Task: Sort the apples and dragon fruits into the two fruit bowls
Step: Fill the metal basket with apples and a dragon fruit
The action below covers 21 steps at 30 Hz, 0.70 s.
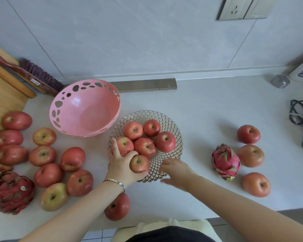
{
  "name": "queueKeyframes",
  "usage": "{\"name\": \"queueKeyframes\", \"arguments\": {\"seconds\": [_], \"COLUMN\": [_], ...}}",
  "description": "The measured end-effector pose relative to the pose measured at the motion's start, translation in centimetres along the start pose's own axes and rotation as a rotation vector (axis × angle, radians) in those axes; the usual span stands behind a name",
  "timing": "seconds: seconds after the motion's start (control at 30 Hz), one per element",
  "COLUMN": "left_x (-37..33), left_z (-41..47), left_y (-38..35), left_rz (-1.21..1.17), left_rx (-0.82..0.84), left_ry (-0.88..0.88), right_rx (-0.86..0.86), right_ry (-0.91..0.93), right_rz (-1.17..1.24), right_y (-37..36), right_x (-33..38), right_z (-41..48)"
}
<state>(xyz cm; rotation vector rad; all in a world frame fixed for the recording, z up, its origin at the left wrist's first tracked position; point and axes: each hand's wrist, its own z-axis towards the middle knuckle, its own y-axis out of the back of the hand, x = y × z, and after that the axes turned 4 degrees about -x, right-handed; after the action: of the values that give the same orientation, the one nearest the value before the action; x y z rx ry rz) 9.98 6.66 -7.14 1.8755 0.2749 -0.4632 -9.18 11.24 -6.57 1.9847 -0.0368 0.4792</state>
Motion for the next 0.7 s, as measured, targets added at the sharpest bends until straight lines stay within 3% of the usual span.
{"name": "queueKeyframes", "arguments": {"seconds": [0.2,0.3,0.4,0.5,0.7], "left_x": [-1.1,-2.4,-3.3,-2.8,-2.0], "left_z": [-0.1,-0.5,-0.6,-0.6,-0.3], "left_y": [0.2,0.3,0.3,0.0,0.3], "left_rz": [0.000,0.146,0.303,0.383,0.506], "left_rx": [-0.002,-0.042,0.027,0.062,-0.017], "left_ry": [0.040,0.046,0.074,0.017,-0.150], "right_rx": [-0.027,-0.076,-0.101,-0.107,-0.123], "right_ry": [0.033,0.024,0.011,0.005,0.000], "right_rz": [-0.095,-0.077,-0.051,-0.037,-0.038], "right_y": [0.4,0.1,0.0,0.1,-0.2], "right_x": [-1.5,-1.9,-1.7,-1.6,-1.6], "right_z": [0.2,0.1,0.0,0.0,-0.1]}}
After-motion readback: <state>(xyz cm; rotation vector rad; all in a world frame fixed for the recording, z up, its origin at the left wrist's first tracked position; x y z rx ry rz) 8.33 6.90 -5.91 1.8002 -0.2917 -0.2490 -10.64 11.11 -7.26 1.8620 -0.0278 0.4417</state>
